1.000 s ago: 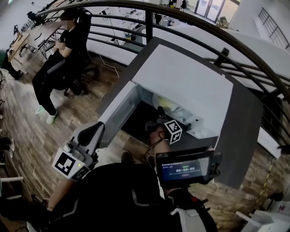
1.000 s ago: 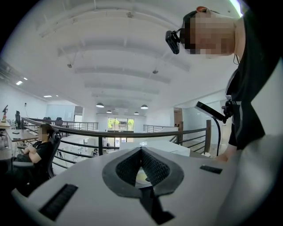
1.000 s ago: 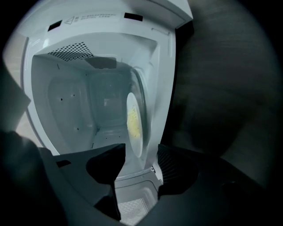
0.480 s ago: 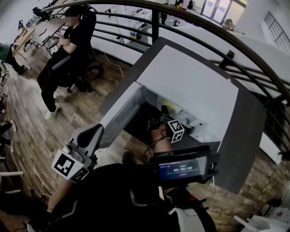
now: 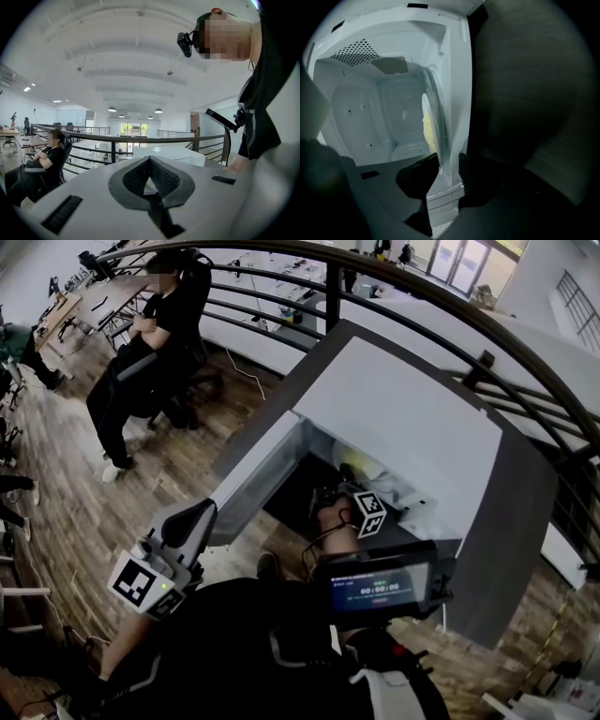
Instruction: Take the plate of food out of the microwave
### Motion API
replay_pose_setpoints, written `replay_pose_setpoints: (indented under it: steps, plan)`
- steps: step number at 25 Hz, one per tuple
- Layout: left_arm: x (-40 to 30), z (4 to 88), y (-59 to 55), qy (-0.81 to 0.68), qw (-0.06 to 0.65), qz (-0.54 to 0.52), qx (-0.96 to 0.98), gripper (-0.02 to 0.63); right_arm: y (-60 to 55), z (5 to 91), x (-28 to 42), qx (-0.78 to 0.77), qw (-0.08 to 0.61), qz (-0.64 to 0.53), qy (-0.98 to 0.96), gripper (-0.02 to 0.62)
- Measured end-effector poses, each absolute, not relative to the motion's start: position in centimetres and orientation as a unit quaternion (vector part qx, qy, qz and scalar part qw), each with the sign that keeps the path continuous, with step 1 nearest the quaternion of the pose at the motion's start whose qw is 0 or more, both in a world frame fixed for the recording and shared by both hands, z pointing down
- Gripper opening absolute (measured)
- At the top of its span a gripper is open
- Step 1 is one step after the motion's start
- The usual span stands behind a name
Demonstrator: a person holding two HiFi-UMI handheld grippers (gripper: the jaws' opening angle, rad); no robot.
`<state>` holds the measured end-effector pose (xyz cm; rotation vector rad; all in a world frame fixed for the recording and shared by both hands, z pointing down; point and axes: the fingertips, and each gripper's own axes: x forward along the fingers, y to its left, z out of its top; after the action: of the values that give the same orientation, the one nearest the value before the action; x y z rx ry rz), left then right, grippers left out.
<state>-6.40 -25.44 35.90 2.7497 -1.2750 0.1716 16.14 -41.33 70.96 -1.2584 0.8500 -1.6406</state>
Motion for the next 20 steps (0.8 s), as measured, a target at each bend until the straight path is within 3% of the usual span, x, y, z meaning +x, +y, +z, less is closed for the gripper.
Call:
replay_pose_setpoints:
  steps: [13, 20]
  plan:
    - [-6.6, 37.0, -25.5, -0.414, 0.063, 0.063, 0.906, 0.003, -40.4, 70.1, 17.4, -0.509, 0.456, -0.642, 0.348, 0.041]
    - [-6.4, 37.2, -25.6, -0.409, 0.065, 0.064, 0.908, 0.003, -39.9, 69.7, 18.0, -0.514, 0.451, -0.632, 0.365, 0.023]
